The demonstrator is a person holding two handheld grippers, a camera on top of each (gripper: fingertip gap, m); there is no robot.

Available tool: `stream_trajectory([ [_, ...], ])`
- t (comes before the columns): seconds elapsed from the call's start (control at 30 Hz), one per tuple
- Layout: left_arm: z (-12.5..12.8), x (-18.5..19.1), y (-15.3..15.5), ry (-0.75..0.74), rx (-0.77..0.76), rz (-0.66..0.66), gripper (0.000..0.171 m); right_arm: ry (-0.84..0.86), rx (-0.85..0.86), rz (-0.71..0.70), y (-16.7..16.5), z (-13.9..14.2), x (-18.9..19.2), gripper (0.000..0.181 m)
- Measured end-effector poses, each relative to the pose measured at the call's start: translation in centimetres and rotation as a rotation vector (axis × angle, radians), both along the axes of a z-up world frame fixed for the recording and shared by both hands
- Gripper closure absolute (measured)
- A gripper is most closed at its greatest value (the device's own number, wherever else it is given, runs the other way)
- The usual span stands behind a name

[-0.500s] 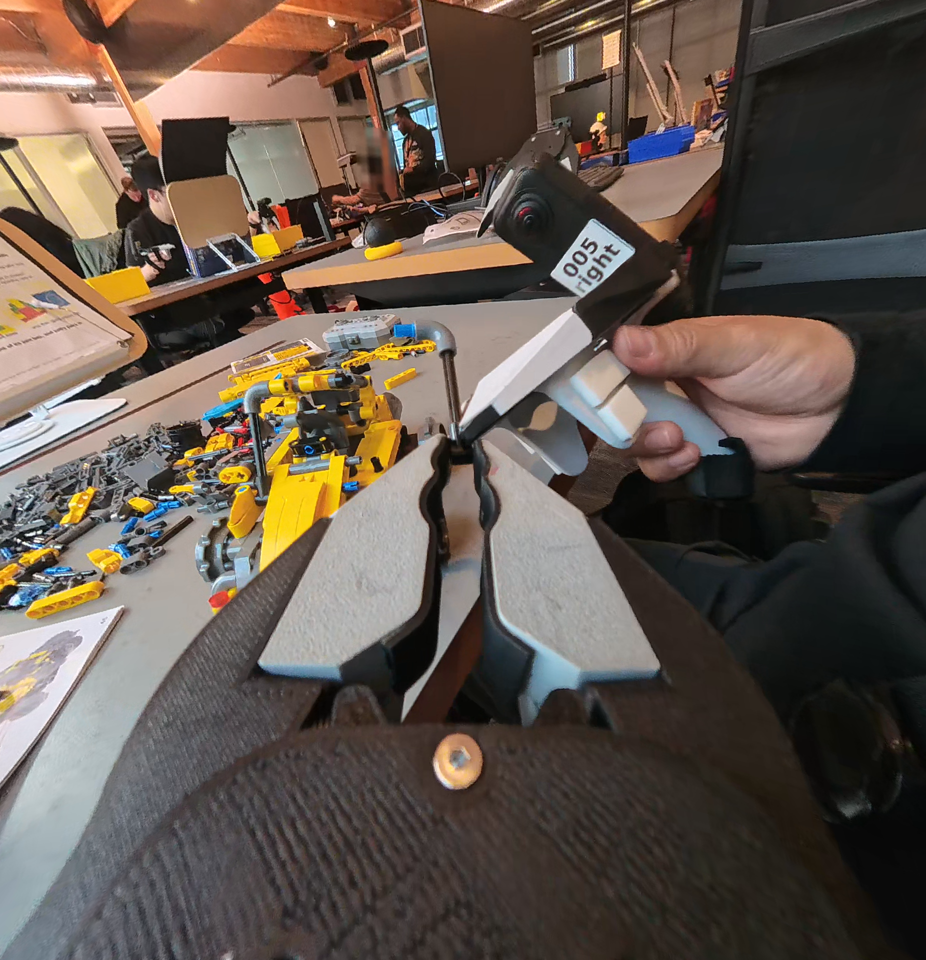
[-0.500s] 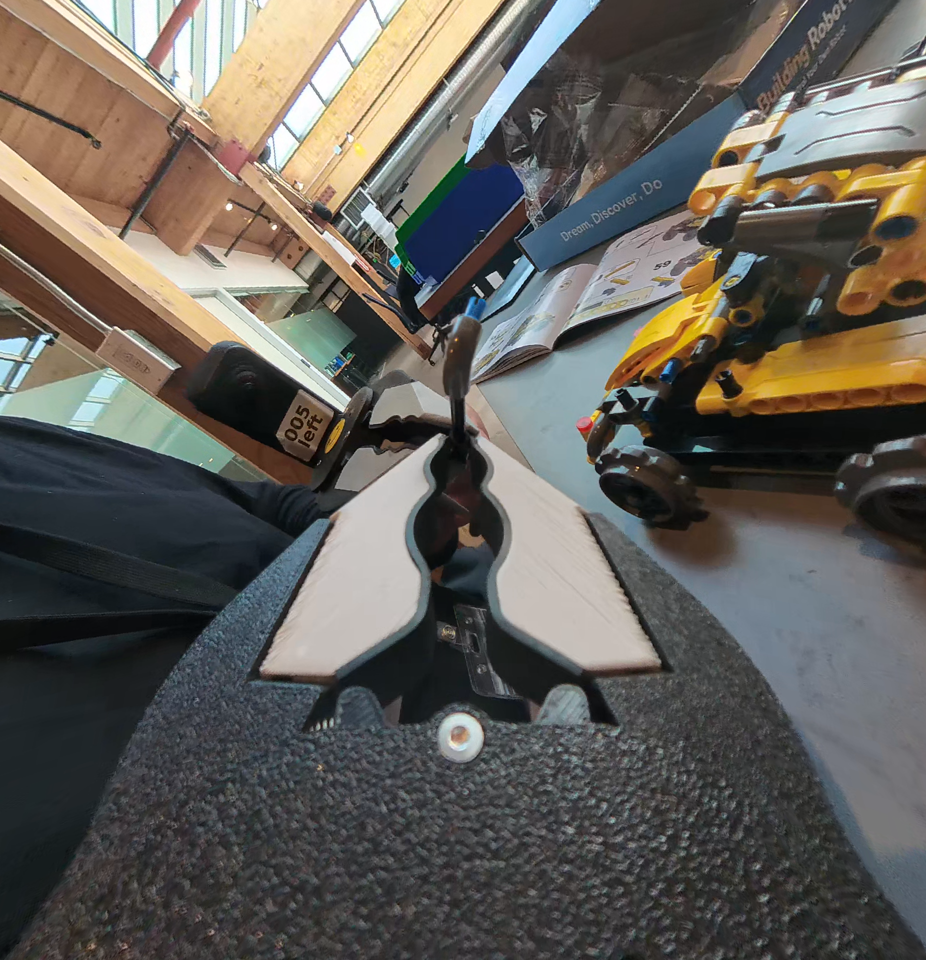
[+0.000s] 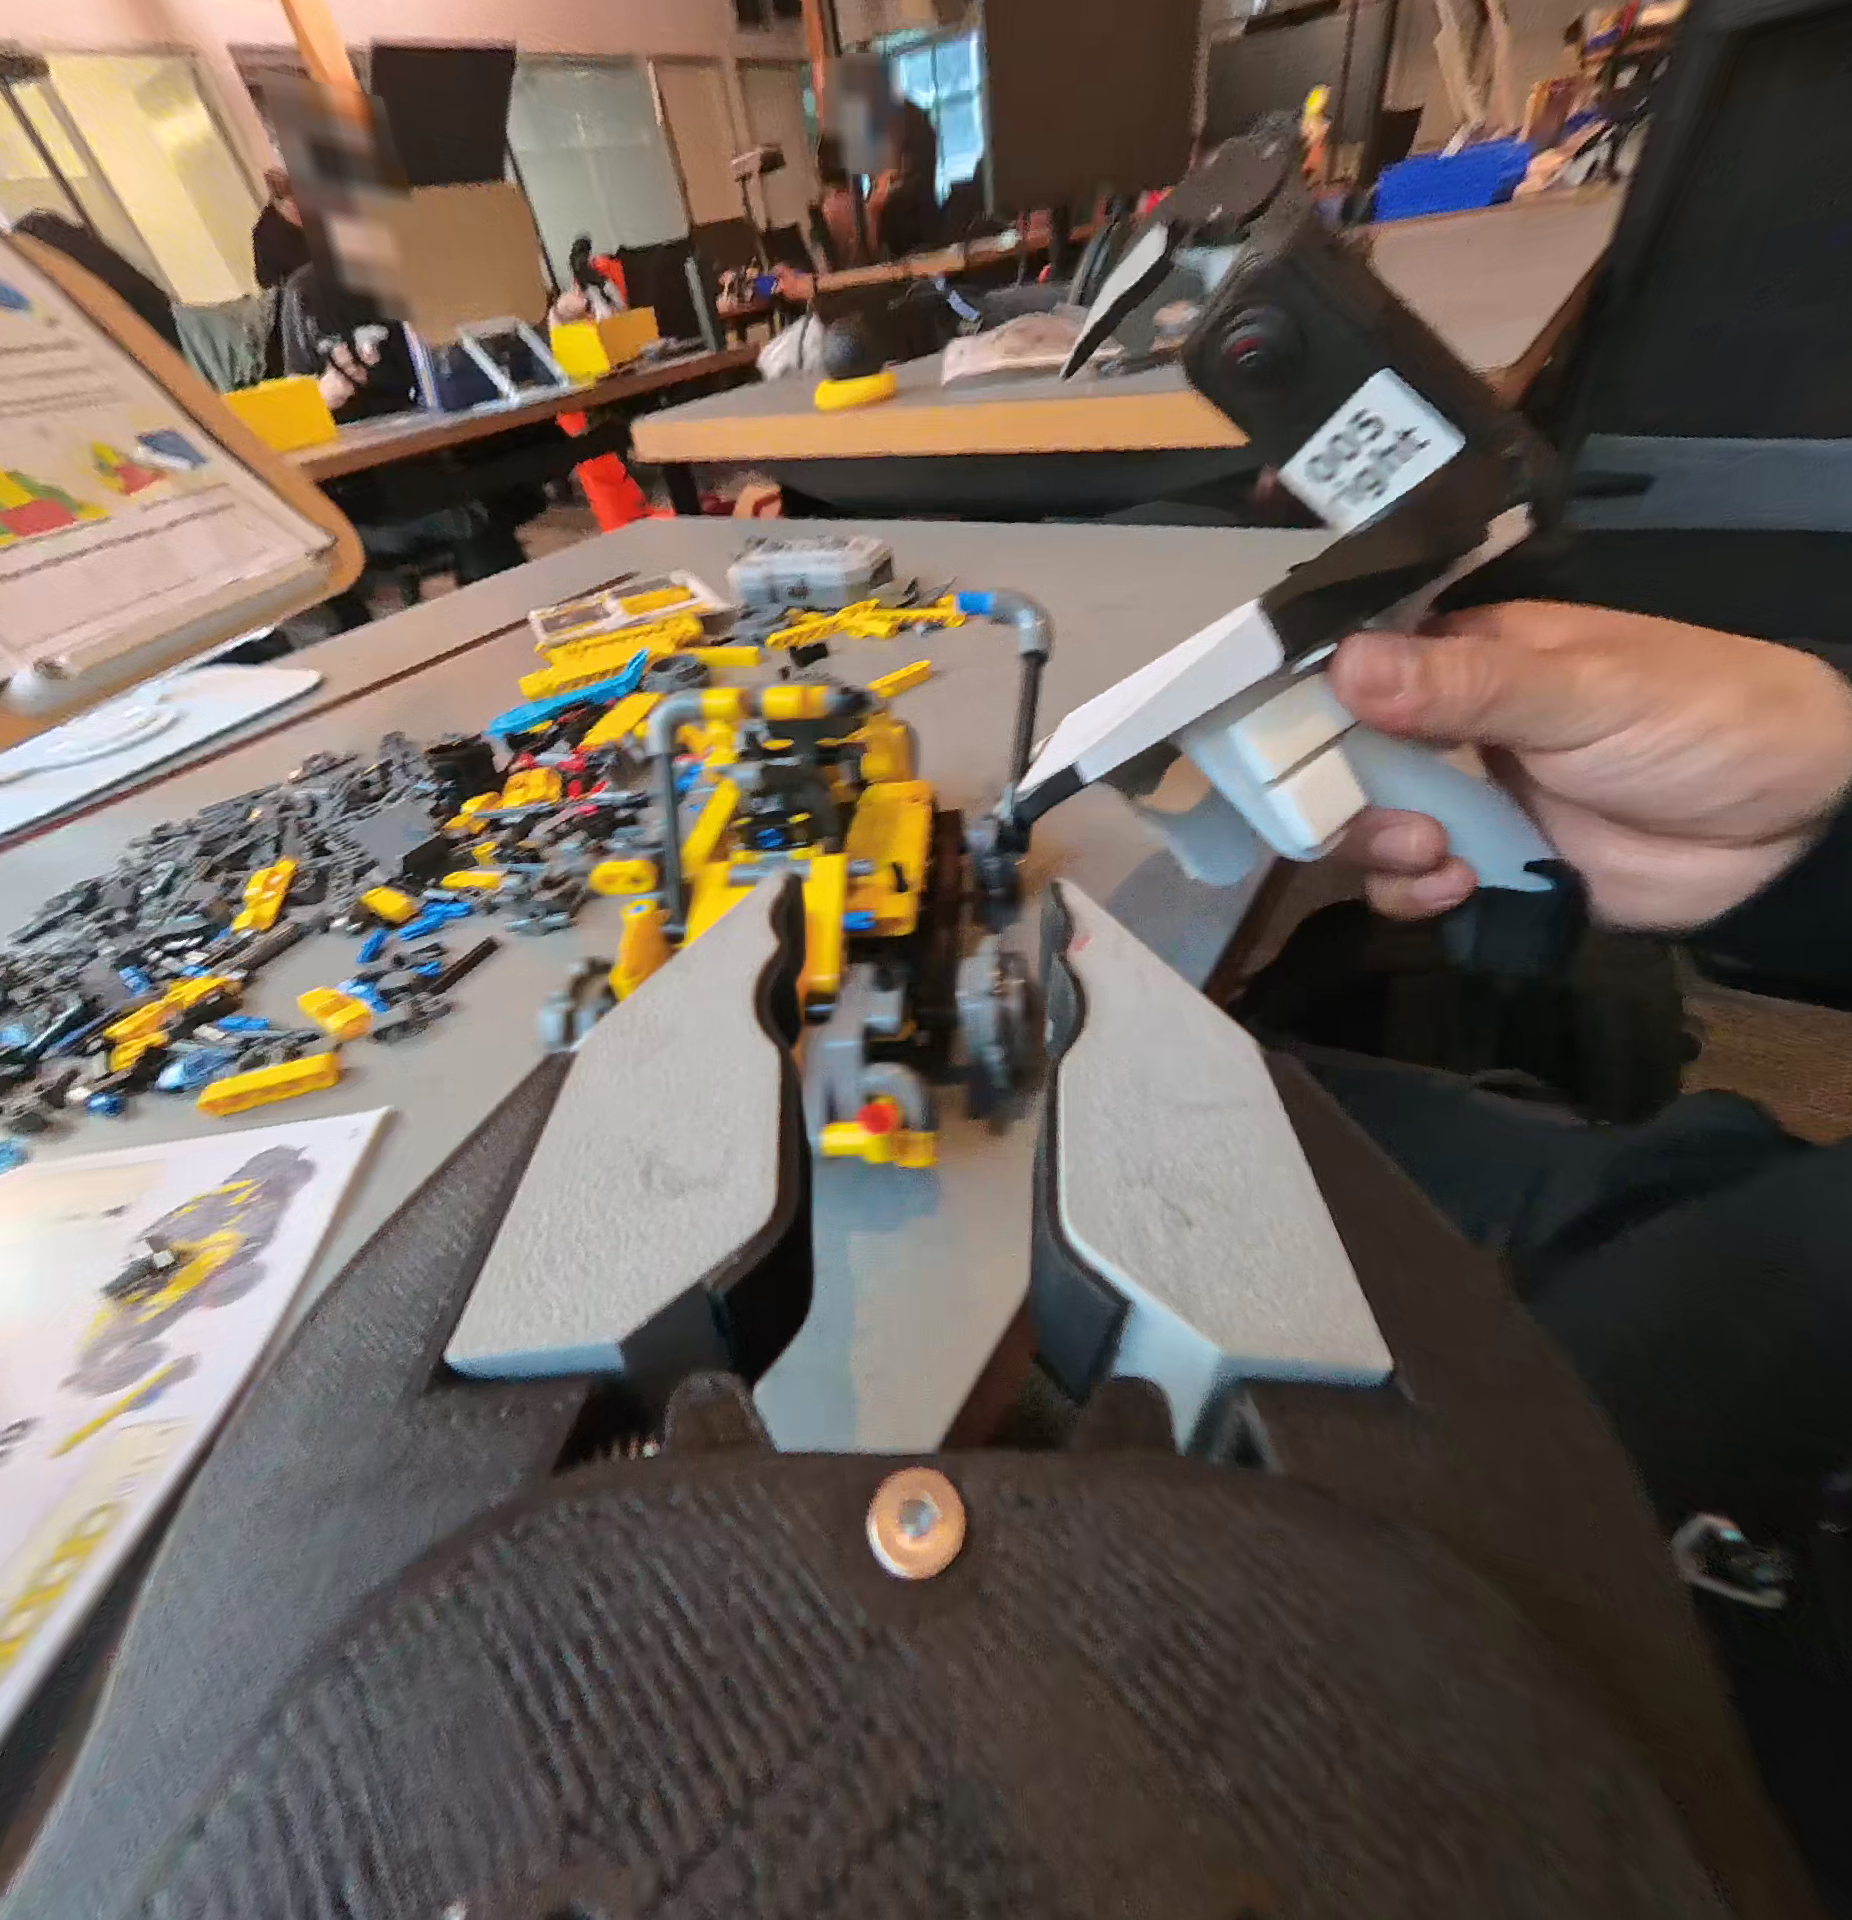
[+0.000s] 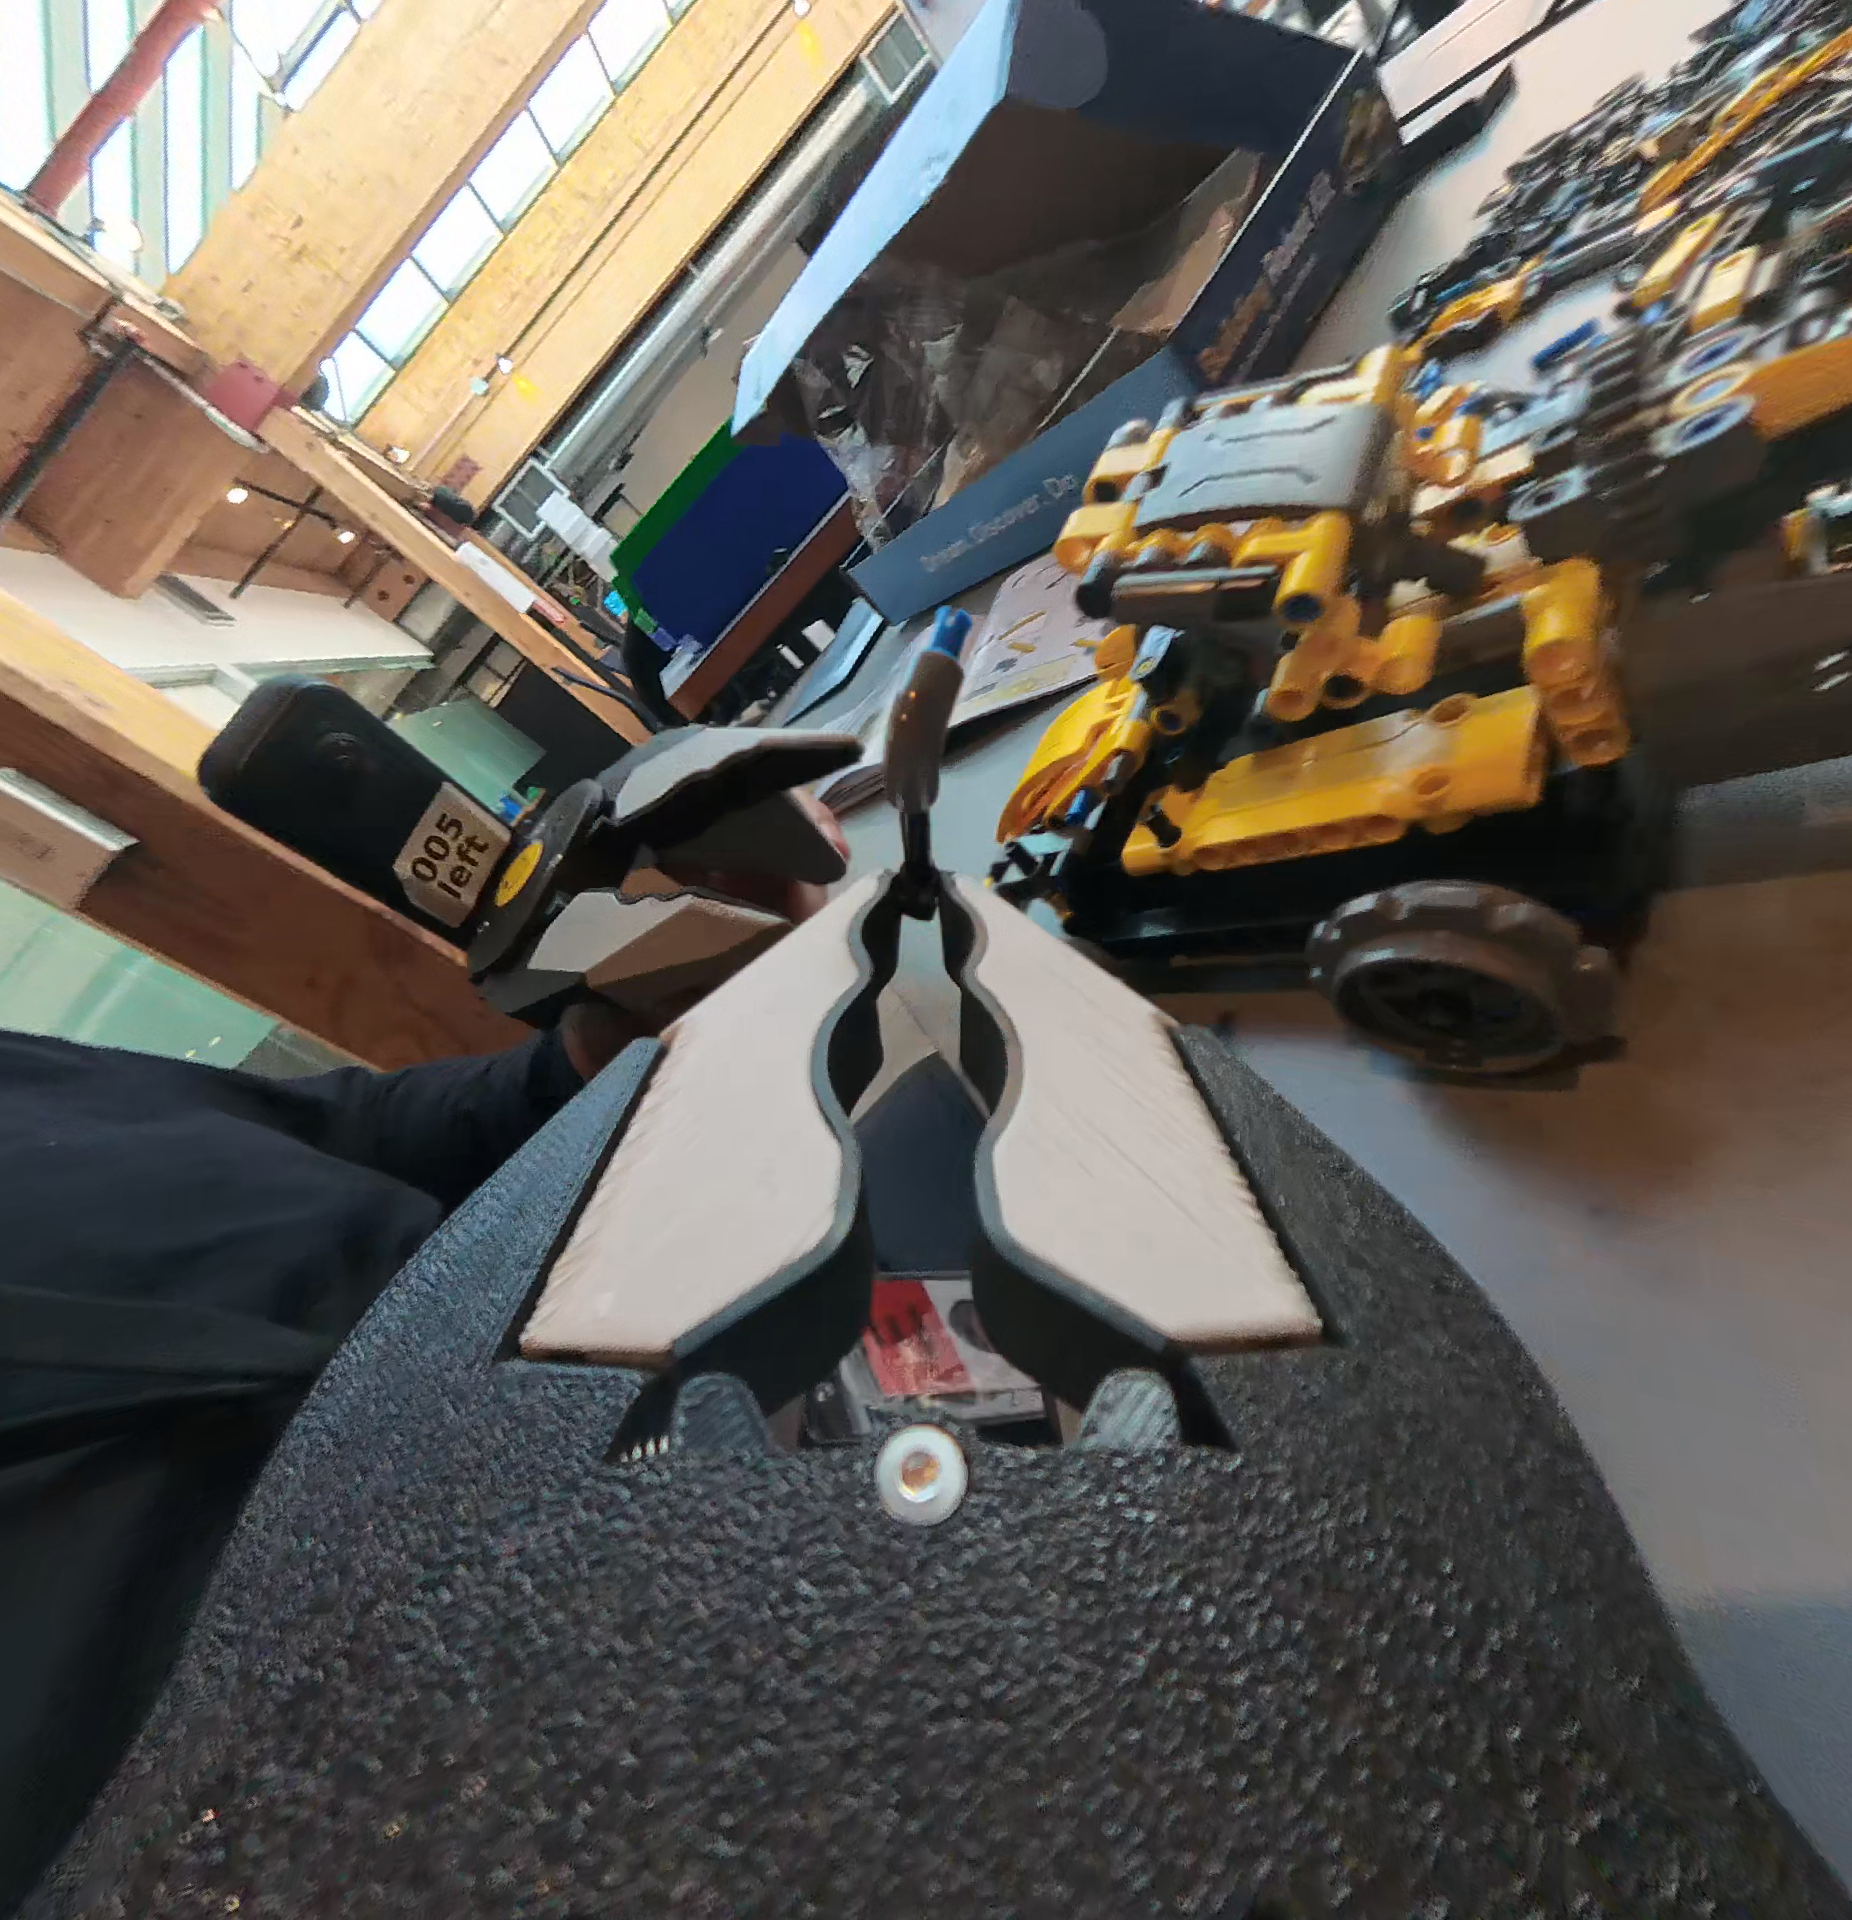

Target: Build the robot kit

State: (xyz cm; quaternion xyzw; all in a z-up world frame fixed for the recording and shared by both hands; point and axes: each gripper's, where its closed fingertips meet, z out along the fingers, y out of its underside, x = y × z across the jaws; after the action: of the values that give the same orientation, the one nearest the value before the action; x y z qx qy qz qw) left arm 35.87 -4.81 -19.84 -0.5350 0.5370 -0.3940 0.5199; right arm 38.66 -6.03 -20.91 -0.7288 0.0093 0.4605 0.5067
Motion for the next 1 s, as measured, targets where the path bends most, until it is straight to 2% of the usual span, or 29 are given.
stream_trajectory([
  [0.1, 0.0, -0.5, 3.5, 0.059, -0.004, 0.051, 0.118, -0.041, -0.021, -0.030, 1.3, -0.3, 0.8, 0.174],
  [0.23, -2.0, -0.1, 5.9, 0.191, -0.075, 0.002, 0.107, -0.106, -0.025, -0.050, 2.5, -0.8, 0.6, 0.174],
  [0.33, -1.8, 0.3, 6.3, 0.177, -0.174, -0.069, 0.105, -0.121, -0.030, -0.050, 2.9, -1.1, 0.2, 0.174],
  [0.4, -1.6, 0.0, 6.8, 0.158, -0.186, -0.076, 0.104, -0.123, -0.032, -0.043, 2.9, -1.3, -0.1, 0.174],
  [0.57, -1.7, -0.9, 7.5, 0.170, -0.109, -0.079, 0.104, -0.128, -0.012, -0.024, 2.8, -1.5, -0.1, 0.174],
  [0.73, -1.7, -0.5, 7.7, 0.172, -0.032, -0.138, 0.104, -0.125, 0.039, 0.021, 2.1, -1.5, -0.4, 0.174],
  [0.83, -1.6, -0.2, 7.7, 0.165, -0.068, -0.189, 0.104, -0.147, 0.053, 0.035, 1.7, -1.9, -0.2, 0.174],
  [1.0, -1.8, -0.2, 7.5, 0.178, -0.162, -0.255, 0.115, -0.156, 0.086, 0.068, 1.6, -2.0, -0.3, 0.174],
])
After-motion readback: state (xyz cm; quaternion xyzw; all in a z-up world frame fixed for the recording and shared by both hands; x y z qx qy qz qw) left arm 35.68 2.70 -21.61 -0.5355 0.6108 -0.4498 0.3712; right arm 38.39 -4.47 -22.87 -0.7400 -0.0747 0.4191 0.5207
